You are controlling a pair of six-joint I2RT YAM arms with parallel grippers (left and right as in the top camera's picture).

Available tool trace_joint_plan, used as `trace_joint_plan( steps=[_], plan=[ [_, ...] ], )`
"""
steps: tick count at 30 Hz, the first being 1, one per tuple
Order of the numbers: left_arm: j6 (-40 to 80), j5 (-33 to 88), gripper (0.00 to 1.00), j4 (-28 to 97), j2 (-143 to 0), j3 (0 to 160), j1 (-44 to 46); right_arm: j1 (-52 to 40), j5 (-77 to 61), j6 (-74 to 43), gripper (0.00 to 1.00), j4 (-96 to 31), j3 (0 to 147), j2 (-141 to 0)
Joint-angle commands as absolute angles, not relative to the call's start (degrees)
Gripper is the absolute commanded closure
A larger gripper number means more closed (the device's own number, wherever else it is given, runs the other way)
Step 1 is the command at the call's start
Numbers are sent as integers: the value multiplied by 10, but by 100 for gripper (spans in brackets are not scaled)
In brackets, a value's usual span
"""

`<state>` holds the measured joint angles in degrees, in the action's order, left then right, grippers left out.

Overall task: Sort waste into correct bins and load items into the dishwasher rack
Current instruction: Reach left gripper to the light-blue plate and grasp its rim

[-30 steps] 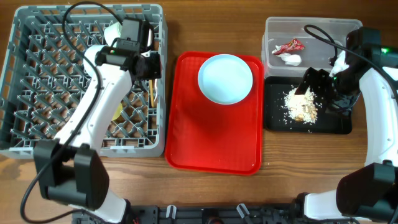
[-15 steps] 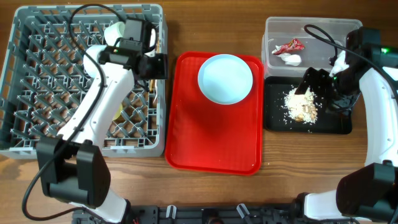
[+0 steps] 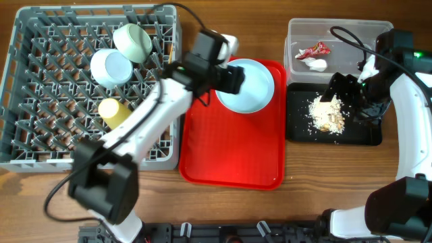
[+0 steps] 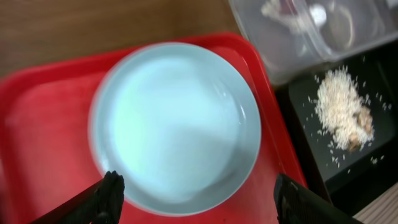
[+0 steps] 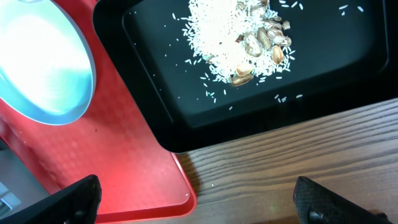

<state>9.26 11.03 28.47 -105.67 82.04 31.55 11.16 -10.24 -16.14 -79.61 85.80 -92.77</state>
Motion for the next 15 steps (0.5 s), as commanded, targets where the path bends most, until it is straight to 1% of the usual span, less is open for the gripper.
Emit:
trace_joint_plan(
  steps=[1, 4, 7, 10, 12, 13, 15],
  plan=[
    [57, 118, 23, 274, -1114, 825, 356, 112, -106, -152, 0, -793, 858, -934],
    [27, 104, 23, 272, -1146, 825, 381, 112, -106, -152, 0, -793, 858, -934],
    [17, 50, 17, 272, -1171, 825, 401, 112, -106, -152, 0, -792, 858, -934],
    [17, 14, 16, 273, -1187, 825, 411, 112, -106, -152, 0, -792, 858, -934],
    [17, 14, 19, 280, -1193, 825, 414, 112, -105, -152, 0, -791, 858, -934],
    [17, 14, 23, 288, -1195, 825, 415, 112, -105, -152, 0, -791, 858, -934],
    [17, 14, 27, 305, -1198, 825, 418, 112, -105, -152, 0, -791, 858, -934]
  ],
)
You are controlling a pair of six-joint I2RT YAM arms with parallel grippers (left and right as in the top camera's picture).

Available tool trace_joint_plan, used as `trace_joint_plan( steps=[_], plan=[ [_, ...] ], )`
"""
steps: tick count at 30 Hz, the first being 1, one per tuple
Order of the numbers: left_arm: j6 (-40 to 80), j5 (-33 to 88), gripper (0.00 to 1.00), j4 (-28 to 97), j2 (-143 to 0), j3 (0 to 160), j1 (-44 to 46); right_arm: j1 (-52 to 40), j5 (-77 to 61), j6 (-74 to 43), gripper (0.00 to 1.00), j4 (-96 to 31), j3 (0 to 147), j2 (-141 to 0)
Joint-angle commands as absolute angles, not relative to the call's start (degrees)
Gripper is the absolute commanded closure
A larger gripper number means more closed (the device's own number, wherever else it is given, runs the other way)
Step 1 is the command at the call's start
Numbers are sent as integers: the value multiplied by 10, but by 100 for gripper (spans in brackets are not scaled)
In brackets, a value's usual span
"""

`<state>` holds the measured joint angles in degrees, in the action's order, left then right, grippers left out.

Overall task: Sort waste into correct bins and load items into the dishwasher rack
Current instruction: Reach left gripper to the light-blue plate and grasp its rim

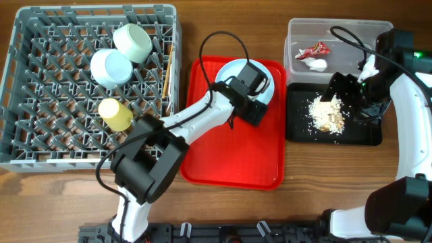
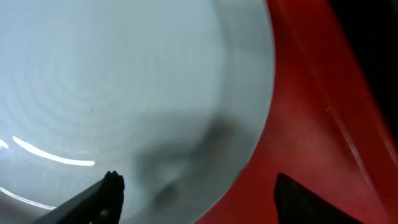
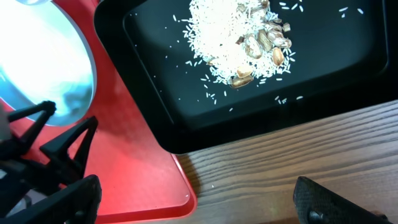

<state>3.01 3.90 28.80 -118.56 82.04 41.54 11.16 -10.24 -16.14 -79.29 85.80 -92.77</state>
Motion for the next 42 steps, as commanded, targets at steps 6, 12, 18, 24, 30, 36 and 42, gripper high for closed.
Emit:
trace_joint_plan(
  steps=[6, 12, 18, 24, 30, 36, 42],
  plan=[
    [18, 14, 59, 357, -1199, 825, 420, 112, -105, -152, 0, -788, 858, -934],
    [19, 14, 77, 356, -1199, 825, 422, 112, -105, -150, 0, -789, 858, -934],
    [22, 14, 85, 357, -1199, 825, 428, 112, -105, -150, 0, -789, 858, -934],
    [22, 14, 96, 356, -1199, 825, 434, 112, -105, -150, 0, -789, 858, -934],
    [45, 14, 96, 356, -1176, 828, 434, 112, -105, -150, 0, -789, 858, -934],
    [52, 17, 96, 357, -1117, 849, 433, 112, -105, -150, 0, -790, 858, -934],
    [70, 25, 96, 356, -1044, 854, 417, 112, -105, -150, 0, -792, 858, -934]
  ],
)
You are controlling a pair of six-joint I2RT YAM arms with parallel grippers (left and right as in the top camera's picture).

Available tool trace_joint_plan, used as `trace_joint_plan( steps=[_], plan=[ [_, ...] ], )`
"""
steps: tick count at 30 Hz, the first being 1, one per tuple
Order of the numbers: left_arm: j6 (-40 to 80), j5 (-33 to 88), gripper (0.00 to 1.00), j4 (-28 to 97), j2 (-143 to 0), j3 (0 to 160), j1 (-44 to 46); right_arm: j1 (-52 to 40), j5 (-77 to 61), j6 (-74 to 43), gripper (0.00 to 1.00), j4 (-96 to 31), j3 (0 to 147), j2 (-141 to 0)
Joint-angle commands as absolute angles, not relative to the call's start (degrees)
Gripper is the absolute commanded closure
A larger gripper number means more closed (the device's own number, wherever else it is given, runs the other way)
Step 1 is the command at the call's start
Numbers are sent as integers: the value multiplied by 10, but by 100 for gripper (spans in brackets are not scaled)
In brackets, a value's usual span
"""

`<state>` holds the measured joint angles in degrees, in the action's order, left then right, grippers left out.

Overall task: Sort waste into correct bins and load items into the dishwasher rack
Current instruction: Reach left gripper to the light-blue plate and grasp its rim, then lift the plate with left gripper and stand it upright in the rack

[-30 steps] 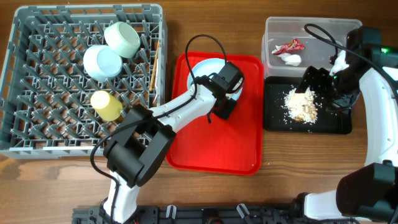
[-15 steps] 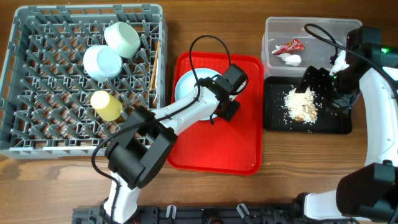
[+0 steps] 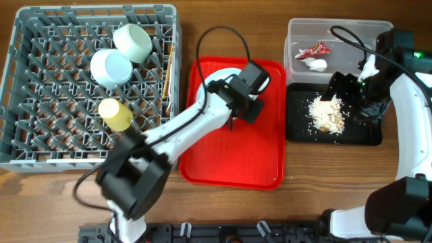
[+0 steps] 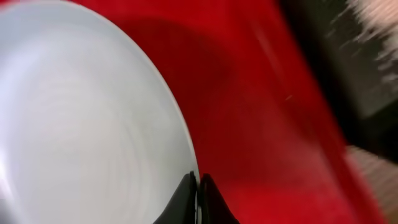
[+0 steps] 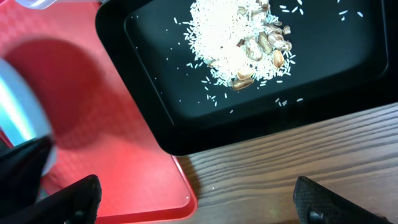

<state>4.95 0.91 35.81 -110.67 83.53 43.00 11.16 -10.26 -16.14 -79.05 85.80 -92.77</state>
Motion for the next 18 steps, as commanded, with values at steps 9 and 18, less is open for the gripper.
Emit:
trace_joint_plan(
  steps=[9, 18],
  plan=[
    [86, 155, 96, 349, -932, 854, 313, 112, -105, -150, 0, -792, 858, -934],
    [159, 387, 96, 277, -871, 854, 128, 112, -105, -150, 0, -792, 858, -934]
  ],
)
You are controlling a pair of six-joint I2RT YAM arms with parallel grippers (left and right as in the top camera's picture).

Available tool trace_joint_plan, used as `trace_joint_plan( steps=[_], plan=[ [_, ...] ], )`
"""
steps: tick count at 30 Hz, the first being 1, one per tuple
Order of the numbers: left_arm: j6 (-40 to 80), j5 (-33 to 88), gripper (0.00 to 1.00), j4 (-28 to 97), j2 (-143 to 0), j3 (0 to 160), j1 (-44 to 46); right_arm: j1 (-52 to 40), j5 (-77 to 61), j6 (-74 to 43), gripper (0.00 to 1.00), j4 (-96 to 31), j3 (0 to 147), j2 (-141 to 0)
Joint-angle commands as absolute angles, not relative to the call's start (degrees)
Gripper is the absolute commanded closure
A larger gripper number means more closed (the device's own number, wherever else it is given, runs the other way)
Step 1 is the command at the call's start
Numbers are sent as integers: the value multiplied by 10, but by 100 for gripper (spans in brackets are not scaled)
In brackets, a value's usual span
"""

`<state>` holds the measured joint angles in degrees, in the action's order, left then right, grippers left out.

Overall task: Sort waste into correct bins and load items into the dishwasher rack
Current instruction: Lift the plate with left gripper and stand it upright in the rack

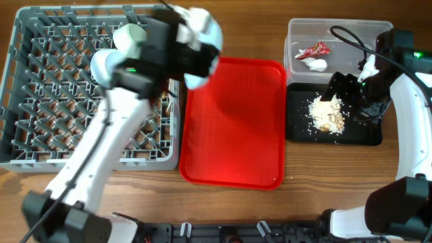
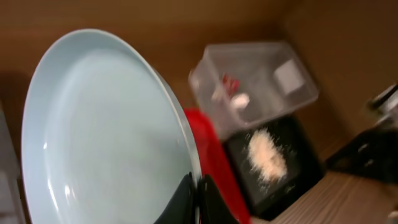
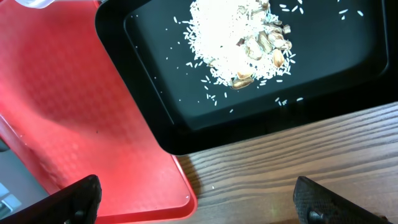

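My left gripper is shut on the rim of a pale blue plate, held tilted on edge in the air. Overhead, the plate hangs over the gap between the grey dishwasher rack and the red tray, which is bare. My right gripper is open with nothing in it, above the black tray's front edge, over the wood.
Two cups lie in the rack's back part. A clear bin at back right holds a red wrapper and white scraps. The black tray in front of it holds rice and nut shells.
My left gripper has lifted the plate off the red tray and moved it left and back toward the rack's right edge. The tray is now bare. The right arm has not moved.
My left gripper first hovered open over the plate at the back of the red tray. Then it was low at the plate's rim, still open. After that it was shut on the rim with the plate tipped up. Now the plate hangs beside the rack.
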<state>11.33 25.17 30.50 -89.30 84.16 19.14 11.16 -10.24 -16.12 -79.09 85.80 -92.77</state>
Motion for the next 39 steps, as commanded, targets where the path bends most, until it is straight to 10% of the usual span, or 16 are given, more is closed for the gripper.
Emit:
trace_joint_plan(
  steps=[1, 27, 29, 33, 39],
  plan=[
    [168, 399, 96, 272, -871, 854, 113, 112, -105, -150, 0, -792, 858, -934],
    [182, 344, 96, 321, -1007, 854, -17, 112, -105, -150, 0, -798, 858, -934],
    [176, 313, 76, 336, -1007, 854, -21, 112, -105, -150, 0, -798, 858, -934],
    [156, 313, 0, 344, -1006, 854, -25, 112, -132, -134, 0, -796, 858, -934],
    [156, 244, 0, 359, -959, 855, -25, 104, -192, -72, 0, -787, 858, -930]
  ],
)
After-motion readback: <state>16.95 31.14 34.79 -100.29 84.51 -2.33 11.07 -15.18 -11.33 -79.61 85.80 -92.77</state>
